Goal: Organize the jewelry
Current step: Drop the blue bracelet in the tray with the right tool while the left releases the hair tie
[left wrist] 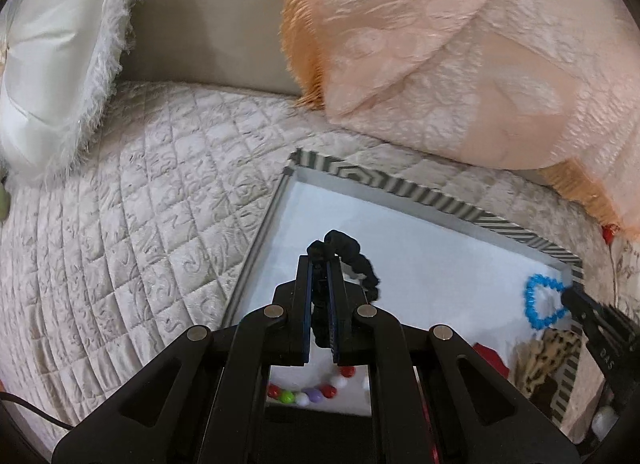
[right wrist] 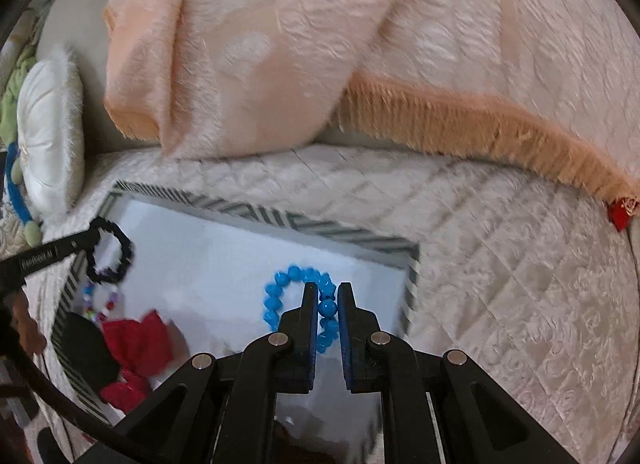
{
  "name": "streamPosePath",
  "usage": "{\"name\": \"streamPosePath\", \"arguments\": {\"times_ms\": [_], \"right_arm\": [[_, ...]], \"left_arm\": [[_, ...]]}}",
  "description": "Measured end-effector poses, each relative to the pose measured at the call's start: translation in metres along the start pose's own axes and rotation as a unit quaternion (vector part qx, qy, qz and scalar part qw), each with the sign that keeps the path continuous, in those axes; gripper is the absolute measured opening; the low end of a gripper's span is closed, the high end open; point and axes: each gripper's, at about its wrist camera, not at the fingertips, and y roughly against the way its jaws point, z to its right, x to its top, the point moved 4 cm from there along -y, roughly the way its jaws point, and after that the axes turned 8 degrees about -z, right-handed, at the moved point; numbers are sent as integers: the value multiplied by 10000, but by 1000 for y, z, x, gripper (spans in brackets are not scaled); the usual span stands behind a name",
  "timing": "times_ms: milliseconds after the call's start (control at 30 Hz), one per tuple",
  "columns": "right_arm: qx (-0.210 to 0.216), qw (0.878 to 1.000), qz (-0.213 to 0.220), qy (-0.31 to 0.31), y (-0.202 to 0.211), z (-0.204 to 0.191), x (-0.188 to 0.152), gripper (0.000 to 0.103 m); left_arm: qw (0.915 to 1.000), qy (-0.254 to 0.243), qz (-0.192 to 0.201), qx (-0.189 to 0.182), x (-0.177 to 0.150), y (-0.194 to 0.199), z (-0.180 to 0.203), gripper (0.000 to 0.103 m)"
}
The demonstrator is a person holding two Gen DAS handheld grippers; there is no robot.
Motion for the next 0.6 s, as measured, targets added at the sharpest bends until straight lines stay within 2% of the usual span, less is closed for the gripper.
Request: {"name": "streamPosePath", "arguments": {"times_ms": [100,200,333,600], "right_arm": [[-136,9998,-38,117,-1,-1,-7,9],[-528,9983,-61,248,-2,1,-11,9],[-458,9988,-59,188,-1,2,-14,9],[-51,9999,-73,91,-4,-2,-12,10]], "left_arm": [[9999,74,-20,74,1,-7,-6,6],[9997,147,10,179,4,-10,-11,6],[9993,255,14,256,7,-13,-18,6],[9992,228,36,319,10,-17,-18,6]]}}
